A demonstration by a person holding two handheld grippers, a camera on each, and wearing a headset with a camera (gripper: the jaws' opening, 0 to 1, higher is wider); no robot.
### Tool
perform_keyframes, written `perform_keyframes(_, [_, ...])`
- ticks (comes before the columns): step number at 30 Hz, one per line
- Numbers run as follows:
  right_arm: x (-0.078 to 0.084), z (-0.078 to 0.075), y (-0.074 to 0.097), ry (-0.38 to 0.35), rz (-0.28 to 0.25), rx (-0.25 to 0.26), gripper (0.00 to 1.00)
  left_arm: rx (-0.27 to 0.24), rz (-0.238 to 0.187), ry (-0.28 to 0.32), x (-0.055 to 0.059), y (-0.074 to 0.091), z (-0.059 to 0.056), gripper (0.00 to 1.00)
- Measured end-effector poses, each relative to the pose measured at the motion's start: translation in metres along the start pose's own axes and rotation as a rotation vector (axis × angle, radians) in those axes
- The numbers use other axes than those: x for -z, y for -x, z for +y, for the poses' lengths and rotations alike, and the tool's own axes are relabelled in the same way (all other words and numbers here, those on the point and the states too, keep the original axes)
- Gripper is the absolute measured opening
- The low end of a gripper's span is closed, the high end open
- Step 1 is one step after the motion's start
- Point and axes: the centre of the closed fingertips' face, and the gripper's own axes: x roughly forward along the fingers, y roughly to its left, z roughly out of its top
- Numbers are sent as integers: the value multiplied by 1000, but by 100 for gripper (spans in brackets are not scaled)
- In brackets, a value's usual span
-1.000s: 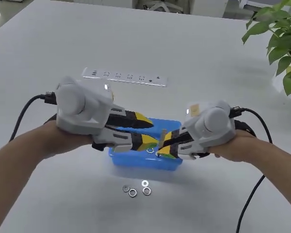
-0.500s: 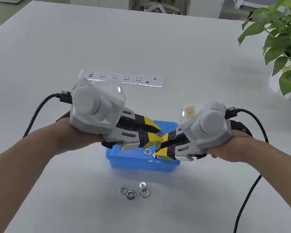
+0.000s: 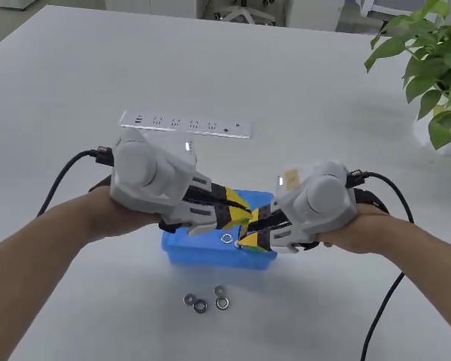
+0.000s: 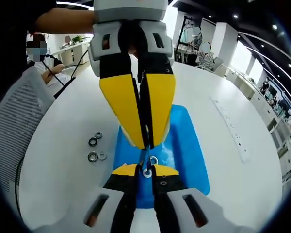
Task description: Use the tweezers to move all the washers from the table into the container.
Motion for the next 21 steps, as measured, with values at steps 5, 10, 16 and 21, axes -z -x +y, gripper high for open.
perform_keyframes(5, [-6, -2, 5, -29, -24, 10, 16, -5, -2, 4, 1, 1, 2, 5])
perform_keyframes(10, [-15, -5, 13, -47, -48, 35, 20, -14, -8, 7, -4, 3, 2, 5])
perform_keyframes(16, [-19, -6, 23, -65, -56, 60, 26, -25, -11, 12, -10, 7, 1, 5])
perform_keyframes(21, [-19, -3, 31, -83, -53, 76, 30, -28, -13, 13, -15, 12, -1, 5])
